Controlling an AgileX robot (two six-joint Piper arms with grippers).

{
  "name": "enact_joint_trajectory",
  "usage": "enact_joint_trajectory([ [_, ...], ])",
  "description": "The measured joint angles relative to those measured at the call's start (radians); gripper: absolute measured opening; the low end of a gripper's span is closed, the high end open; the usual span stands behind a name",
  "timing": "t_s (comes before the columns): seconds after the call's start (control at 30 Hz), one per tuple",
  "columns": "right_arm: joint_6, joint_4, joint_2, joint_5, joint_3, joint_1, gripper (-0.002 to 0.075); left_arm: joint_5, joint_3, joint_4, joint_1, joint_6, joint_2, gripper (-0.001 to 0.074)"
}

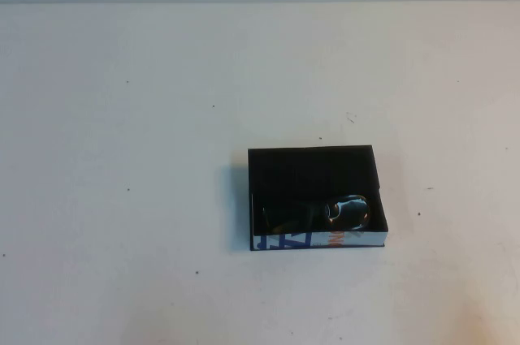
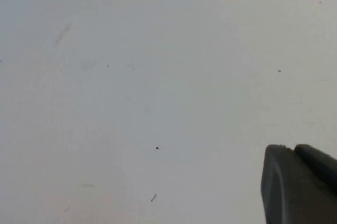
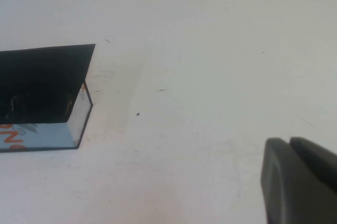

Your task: Take glasses out of glasses case

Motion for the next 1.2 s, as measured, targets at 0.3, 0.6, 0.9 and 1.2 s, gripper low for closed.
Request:
enact_joint_trajectory([
  [0.3,0.0,0.0,0.0,0.0,0.0,0.0,-0.0018,0.0,0.0,0.0,0.0,0.0,0.0,-0.0004],
  [0.6,0.0,0.019,0.0,0.0,0.0,0.0,-0.0018,0.0,0.0,0.0,0.0,0.0,0.0,-0.0004],
  [0.9,0.0,0.2,0.0,0.0,0.0,0.0,-0.0018,0.0,0.0,0.0,0.0,0.0,0.0,-0.0004],
  [1.2,0.0,0.838,0.0,-0.016,0.0,0.0,-0.0018,0.0,0.0,0.0,0.0,0.0,0.0,-0.0004],
])
